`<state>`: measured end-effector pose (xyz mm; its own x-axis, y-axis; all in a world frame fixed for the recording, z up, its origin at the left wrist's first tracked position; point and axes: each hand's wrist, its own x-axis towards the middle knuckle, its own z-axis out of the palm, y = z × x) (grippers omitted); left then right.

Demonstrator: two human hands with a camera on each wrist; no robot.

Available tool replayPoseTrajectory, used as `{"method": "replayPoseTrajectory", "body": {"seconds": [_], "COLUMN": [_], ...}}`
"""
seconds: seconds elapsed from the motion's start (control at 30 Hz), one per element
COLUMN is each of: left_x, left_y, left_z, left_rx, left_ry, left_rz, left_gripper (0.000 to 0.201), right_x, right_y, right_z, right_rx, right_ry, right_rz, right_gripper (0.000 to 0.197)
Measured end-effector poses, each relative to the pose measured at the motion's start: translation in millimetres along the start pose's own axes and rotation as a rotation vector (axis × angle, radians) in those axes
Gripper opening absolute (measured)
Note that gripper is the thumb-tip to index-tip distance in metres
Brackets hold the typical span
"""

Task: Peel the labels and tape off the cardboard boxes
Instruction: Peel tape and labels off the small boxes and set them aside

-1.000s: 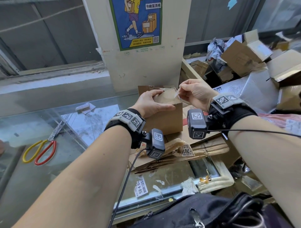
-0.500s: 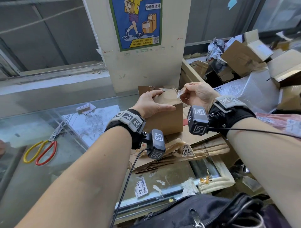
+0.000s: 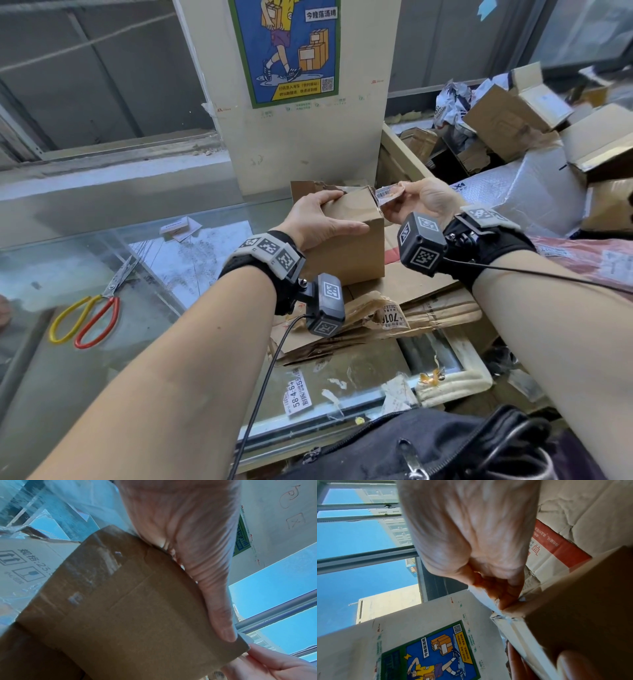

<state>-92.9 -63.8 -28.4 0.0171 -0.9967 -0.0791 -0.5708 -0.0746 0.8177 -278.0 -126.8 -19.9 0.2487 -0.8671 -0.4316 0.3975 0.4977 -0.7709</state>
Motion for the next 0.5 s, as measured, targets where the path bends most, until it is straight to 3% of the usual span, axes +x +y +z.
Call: {"method": "replayPoseTrajectory", "body": {"seconds": [0.27, 0.5], "left_x": [-1.5, -4.1], "left_y": [1.0, 2.1], "left_z": [1.5, 5.2], "left_rx": [0.005, 0.017], "left_ry": [0.001, 0.021], "left_rz": [0.006, 0.013], "left_gripper": [0.082, 0.084], "right_x": [-4.2, -9.7], "right_y": [-0.4, 3.7], "right_z": [-2.9, -4.0], "right_rx": [-0.099, -0.066], "right_ry": [0.101, 0.162], "right_rz": [0.082, 0.079], "right_gripper": [0.031, 0.025]}}
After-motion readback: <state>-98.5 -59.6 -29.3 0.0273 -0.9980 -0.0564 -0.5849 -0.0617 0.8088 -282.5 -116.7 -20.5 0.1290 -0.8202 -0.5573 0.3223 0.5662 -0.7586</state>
